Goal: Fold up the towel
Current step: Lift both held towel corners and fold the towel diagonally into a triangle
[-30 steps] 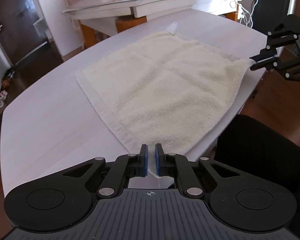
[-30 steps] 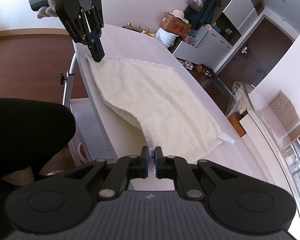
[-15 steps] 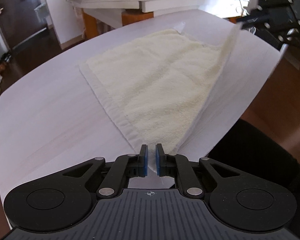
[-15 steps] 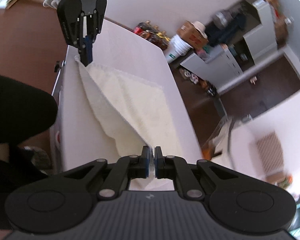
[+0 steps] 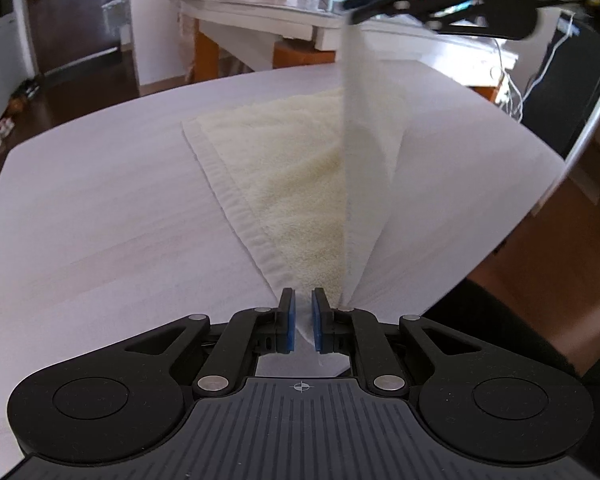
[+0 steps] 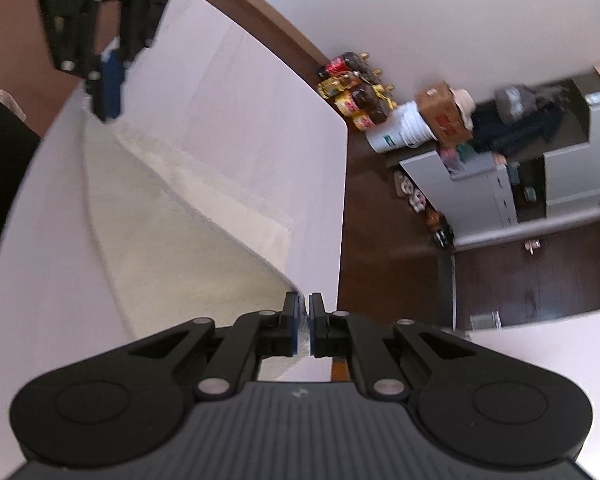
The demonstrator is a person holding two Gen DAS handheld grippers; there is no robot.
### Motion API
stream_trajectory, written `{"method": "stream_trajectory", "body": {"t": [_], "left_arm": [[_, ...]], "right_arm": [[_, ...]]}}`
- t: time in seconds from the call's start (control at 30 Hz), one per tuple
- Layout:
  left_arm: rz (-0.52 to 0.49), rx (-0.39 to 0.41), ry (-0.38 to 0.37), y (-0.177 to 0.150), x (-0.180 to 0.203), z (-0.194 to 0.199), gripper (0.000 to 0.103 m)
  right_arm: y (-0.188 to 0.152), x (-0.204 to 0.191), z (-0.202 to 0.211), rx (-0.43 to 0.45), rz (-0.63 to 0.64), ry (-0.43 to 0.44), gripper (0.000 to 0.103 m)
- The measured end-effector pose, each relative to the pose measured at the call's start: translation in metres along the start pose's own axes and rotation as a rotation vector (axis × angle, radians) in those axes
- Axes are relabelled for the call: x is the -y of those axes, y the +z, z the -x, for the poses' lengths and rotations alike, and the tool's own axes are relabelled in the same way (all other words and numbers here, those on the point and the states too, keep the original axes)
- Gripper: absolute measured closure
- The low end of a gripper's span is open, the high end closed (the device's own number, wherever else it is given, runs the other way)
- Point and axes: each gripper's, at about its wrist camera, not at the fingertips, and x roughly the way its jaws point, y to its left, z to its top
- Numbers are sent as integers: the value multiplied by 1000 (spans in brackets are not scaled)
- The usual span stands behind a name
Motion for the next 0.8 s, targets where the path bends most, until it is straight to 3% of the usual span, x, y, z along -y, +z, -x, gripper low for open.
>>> {"method": "stream_trajectory", "body": {"t": [0.33,0.67,0.7,0.77,0.8], "left_arm": [[93,43,-48,-9,-16,1,93],[122,69,-89,-11,-20,-3,94],[123,70,-92,-11,-20,-3,94],[124,71,-96,-10,-20,-4,94],[124,71,-97,-10,-19,-4,94]], "right_arm": [[28,18,-87,21,80,101,97],[27,12,-165,9,30,184,97],[25,12,-169,9,24,177,95],[22,13,-174,25,5,138,76],[22,14,-174,34,-9,122,73]]}}
